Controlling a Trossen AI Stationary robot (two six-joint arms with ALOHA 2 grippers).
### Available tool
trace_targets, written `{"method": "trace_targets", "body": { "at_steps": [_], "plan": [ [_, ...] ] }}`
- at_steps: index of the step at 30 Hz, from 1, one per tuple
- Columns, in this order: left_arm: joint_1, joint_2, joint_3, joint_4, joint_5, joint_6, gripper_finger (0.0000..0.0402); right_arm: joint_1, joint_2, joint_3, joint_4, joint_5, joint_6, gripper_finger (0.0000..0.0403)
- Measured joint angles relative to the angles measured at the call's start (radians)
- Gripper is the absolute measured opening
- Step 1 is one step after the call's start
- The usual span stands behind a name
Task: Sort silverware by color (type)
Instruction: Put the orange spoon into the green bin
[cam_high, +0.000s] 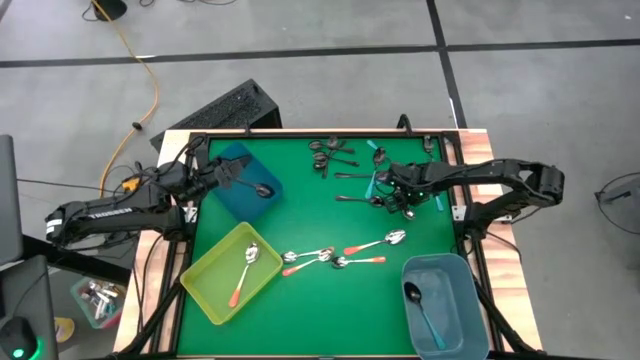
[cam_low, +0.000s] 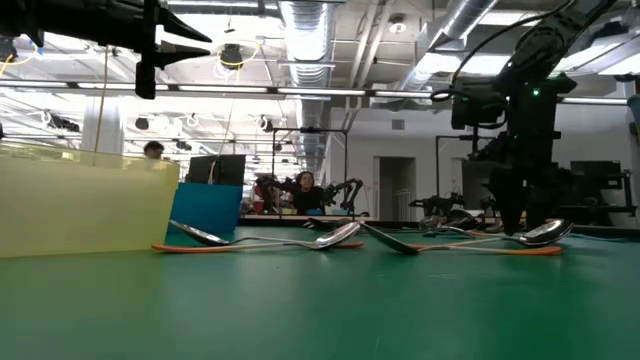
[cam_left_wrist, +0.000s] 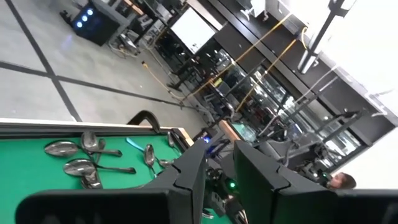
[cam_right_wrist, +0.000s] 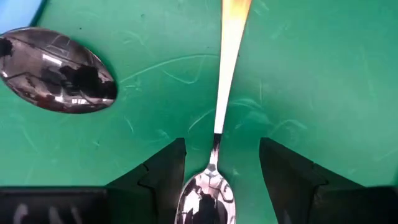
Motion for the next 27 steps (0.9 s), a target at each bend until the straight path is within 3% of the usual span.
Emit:
{"method": "trace_targets", "body": {
  "at_steps": [8, 18, 27],
  "plan": [
    [0.000, 0.000, 0.000, -0.019, -0.020, -0.002, 0.0069, 0.000, 0.013, -0.019, 0.012, -0.007, -0.008, 0.0156],
    [0.000, 0.000, 0.000, -0.032, -0.036, -0.001, 0.0069, 0.000, 0.013, -0.020, -0.001, -0.002, -0.026, 0.0017],
    [0.000, 0.000, 0.000, -0.049, -0.045, -0.010, 0.0069, 0.019, 0.013, 0.031, -0.021, -0.064, -0.025, 0.0004]
  ]
}}
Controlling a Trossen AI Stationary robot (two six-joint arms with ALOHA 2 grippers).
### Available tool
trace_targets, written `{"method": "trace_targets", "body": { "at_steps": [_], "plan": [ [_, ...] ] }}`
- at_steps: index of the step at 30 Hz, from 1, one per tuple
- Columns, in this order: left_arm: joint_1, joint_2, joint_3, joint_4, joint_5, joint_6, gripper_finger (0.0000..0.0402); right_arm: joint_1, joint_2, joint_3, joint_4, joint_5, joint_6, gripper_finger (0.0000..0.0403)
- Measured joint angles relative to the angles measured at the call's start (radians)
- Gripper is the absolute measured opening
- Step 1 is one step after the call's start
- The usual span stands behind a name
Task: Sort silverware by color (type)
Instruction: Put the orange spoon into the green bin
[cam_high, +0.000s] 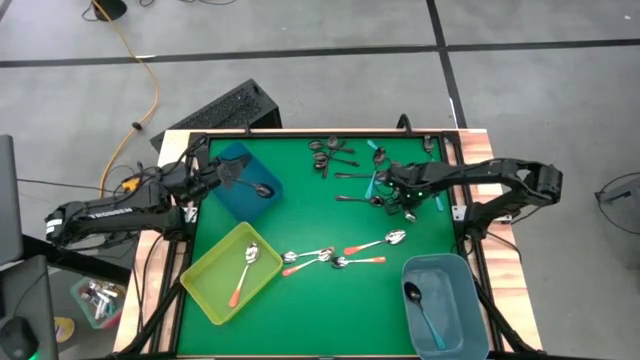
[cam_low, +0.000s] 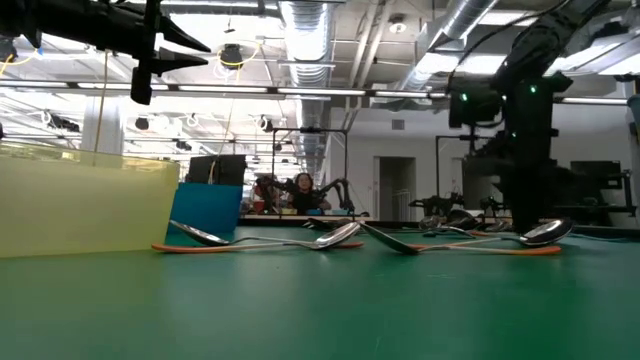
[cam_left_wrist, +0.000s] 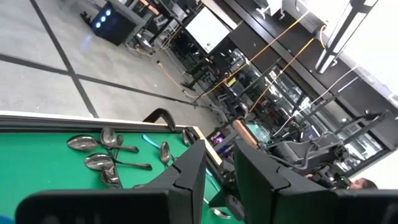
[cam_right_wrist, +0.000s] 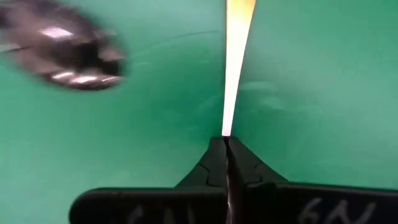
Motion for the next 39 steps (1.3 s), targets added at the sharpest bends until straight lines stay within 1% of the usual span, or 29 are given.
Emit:
{"method": "trace_targets", "body": {
  "at_steps": [15, 22, 25, 28, 31, 36, 39],
  "plan": [
    [0.000, 0.000, 0.000, -0.013, -0.007, -0.007, 0.0069, 0.088, -0.005, 0.141, -0.005, 0.034, 0.007, 0.0001],
    [0.000, 0.000, 0.000, -0.017, -0.021, -0.007, 0.0069, 0.172, -0.005, 0.211, 0.004, 0.042, -0.001, 0.0000],
    [0.000, 0.000, 0.000, -0.017, -0.021, -0.016, 0.0068, 0.212, -0.005, 0.252, 0.023, 0.071, -0.004, 0.0000],
    [0.000, 0.000, 0.000, -0.016, -0.021, -0.019, 0.0068, 0.251, -0.005, 0.288, 0.098, 0.105, -0.041, 0.0000],
    [0.000, 0.000, 0.000, -0.016, -0.021, -0.050, 0.0068, 0.283, 0.001, 0.315, 0.217, 0.138, -0.072, 0.0000],
    [0.000, 0.000, 0.000, -0.016, -0.001, -0.088, 0.0068, 0.331, 0.031, 0.344, 0.465, 0.184, -0.215, 0.0000],
    [0.000, 0.000, 0.000, -0.015, 0.017, -0.090, 0.0068, 0.348, 0.055, 0.372, 0.548, 0.208, -0.291, 0.0000]
  ]
}}
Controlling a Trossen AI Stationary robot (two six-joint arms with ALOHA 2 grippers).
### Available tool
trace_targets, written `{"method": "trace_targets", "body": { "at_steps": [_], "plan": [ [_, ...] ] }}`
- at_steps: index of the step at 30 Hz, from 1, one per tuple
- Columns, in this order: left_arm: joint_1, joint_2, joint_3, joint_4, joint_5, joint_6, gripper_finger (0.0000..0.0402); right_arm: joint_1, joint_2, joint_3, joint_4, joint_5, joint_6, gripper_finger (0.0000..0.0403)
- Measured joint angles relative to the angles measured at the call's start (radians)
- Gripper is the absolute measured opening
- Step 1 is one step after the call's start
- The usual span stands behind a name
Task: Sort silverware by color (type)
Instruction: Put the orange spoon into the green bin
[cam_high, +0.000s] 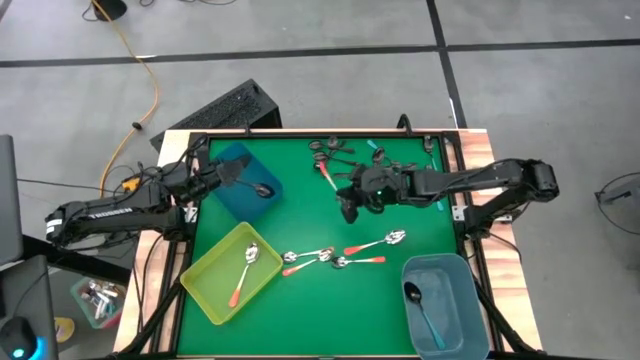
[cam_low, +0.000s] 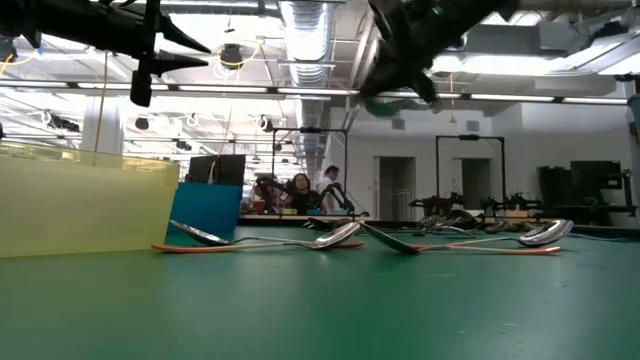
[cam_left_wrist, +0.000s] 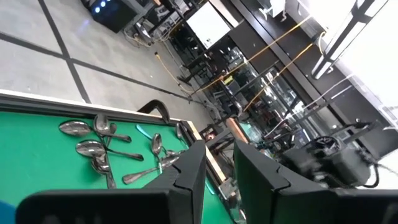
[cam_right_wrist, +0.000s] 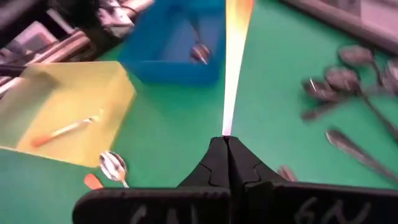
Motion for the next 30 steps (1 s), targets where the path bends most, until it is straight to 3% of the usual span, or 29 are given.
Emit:
{"method": "trace_targets", "body": {
  "at_steps": [10, 15, 23, 30],
  "plan": [
    [0.000, -0.001, 0.000, 0.006, -0.032, 0.000, 0.0069, 0.057, 0.153, 0.181, 0.183, 0.001, -0.198, 0.0000],
    [0.000, -0.001, 0.000, 0.008, 0.042, -0.022, 0.0069, 0.079, 0.291, 0.341, 0.177, -0.014, -0.287, 0.0000],
    [-0.003, -0.001, 0.000, -0.004, 0.161, -0.037, 0.0069, 0.080, 0.498, 0.594, 0.188, -0.232, -0.501, 0.0000],
    [-0.003, -0.001, 0.000, -0.048, 0.167, -0.034, 0.0069, 0.080, 0.672, 0.766, 0.187, -0.437, -0.570, 0.0000]
  ]
}}
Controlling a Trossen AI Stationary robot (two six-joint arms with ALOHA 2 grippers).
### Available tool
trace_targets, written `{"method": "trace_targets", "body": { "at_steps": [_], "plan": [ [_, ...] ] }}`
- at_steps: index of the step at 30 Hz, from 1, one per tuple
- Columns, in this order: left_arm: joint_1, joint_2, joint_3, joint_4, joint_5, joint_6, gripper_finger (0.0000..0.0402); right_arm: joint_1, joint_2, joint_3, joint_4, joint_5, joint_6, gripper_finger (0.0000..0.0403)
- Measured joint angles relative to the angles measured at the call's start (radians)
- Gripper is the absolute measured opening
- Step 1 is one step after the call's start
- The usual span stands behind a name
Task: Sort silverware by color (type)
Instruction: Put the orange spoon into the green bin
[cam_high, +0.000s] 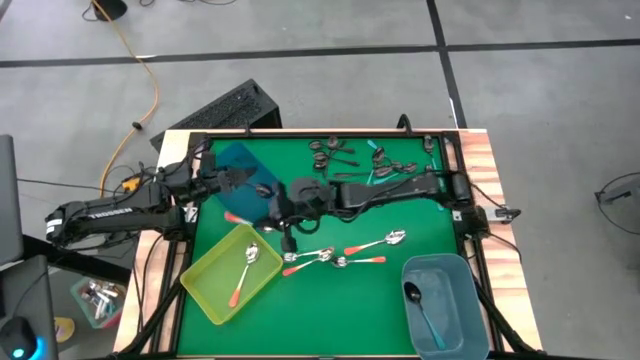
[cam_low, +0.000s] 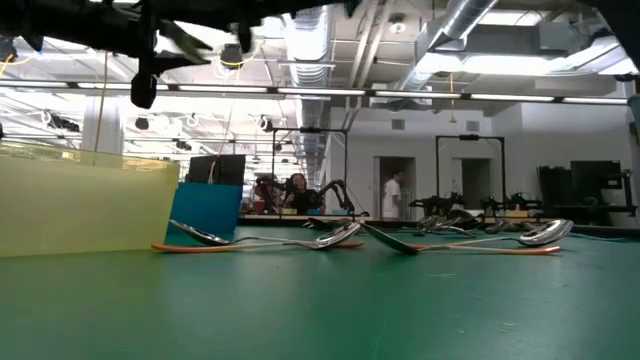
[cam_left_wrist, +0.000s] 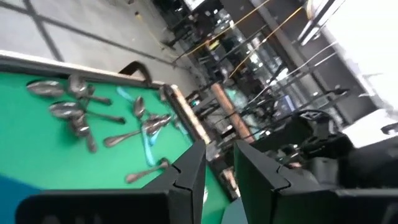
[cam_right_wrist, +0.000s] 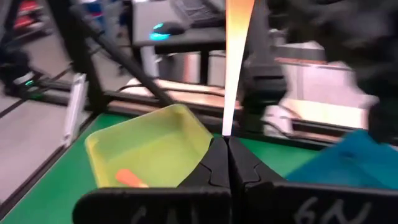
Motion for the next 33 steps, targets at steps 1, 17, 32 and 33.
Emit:
{"method": "trace_targets", "body": {
  "at_steps": [1, 17, 32, 33],
  "plan": [
    [0.000, 0.000, 0.000, -0.011, 0.000, 0.000, 0.0069, 0.003, 0.023, 0.019, 0.003, -0.024, -0.009, 0.0000],
    [-0.001, 0.000, 0.000, -0.115, 0.000, -0.005, 0.0069, 0.038, 0.340, 0.299, -0.037, -0.202, -0.073, 0.0000],
    [-0.001, 0.000, 0.000, -0.121, -0.002, -0.006, 0.0069, 0.049, 0.356, 0.318, -0.188, -0.174, -0.220, 0.0000],
    [-0.001, 0.000, 0.000, -0.121, -0.002, -0.006, 0.0069, 0.051, 0.356, 0.318, -0.197, -0.171, -0.230, 0.0000]
  ]
}}
